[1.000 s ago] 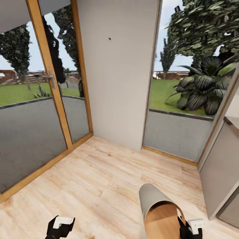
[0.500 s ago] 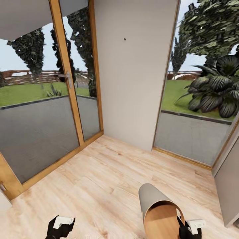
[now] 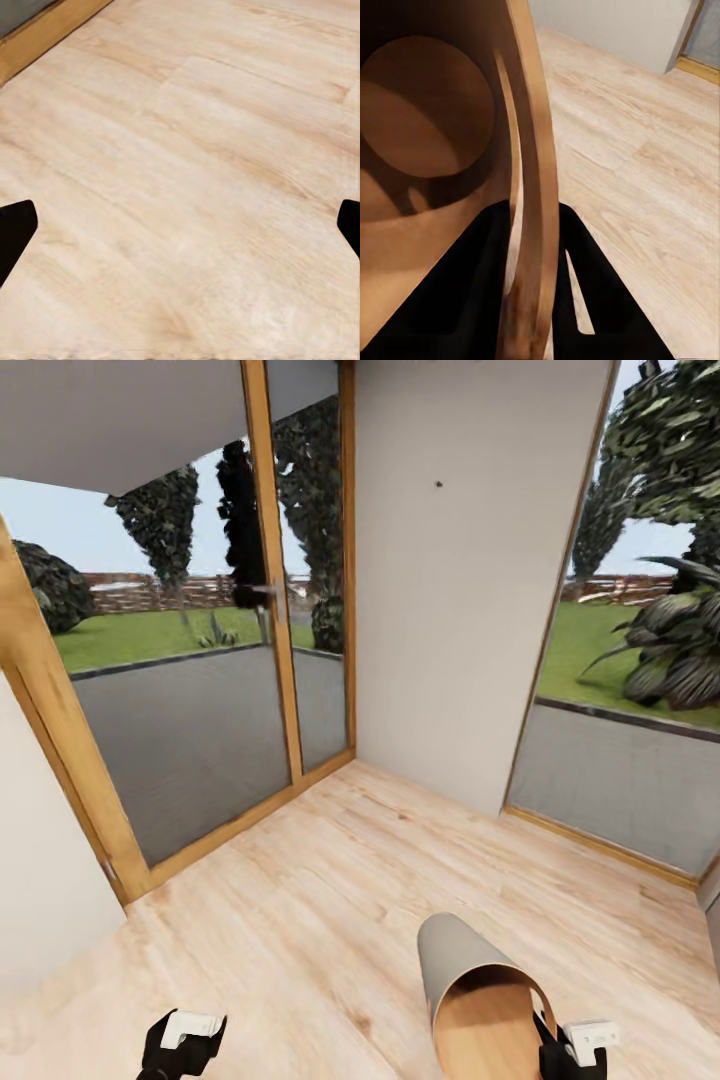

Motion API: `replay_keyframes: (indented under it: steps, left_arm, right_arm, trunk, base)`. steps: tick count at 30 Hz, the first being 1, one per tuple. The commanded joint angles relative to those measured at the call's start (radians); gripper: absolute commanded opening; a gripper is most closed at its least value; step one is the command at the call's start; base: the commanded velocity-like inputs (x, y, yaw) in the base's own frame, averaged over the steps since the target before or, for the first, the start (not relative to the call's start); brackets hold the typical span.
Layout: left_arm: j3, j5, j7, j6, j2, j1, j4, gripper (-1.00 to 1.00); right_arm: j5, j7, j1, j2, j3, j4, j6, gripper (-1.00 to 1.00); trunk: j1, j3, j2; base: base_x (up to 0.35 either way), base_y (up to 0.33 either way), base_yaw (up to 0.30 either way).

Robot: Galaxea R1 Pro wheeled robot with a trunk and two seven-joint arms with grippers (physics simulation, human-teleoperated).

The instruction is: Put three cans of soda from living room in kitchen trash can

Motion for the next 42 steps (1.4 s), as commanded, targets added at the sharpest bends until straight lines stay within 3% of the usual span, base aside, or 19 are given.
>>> replay_keyframes:
  steps: [1,17,36,42]
  left_arm:
    - [0.000,0.000,0.000,0.000,0.000,0.000,0.000,1.00]
    - [-0.001,0.000,0.000,0.000,-0.002,0.000,0.000,1.00]
    - [-0.001,0.000,0.000,0.000,-0.004,0.000,0.000,1.00]
    - [-0.001,0.000,0.001,0.000,-0.004,0.000,0.000,1.00]
  right_arm:
    - [-0.003,0.004,-0.001,0.000,-0.006,-0.002,0.000,-1.00]
    - [-0.002,0.005,-0.001,0.002,-0.004,-0.002,0.001,-1.00]
    - [-0.001,0.004,-0.001,0.003,-0.004,0.000,0.001,-1.00]
    - [0.000,0.004,-0.001,0.002,-0.006,0.001,0.001,-1.00]
  trunk:
    - [0.000,0.001,0.000]
    - [0.000,0.001,0.000]
    - [0.000,-0.019,0.000]
    - [0.000,-0.020,0.000]
  base:
    - [-0.288,0.146,0.248]
    - [-0.297,0.107,0.082]
    - [-0.295,0.030,0.132]
    - [-0.092,0.000,0.029]
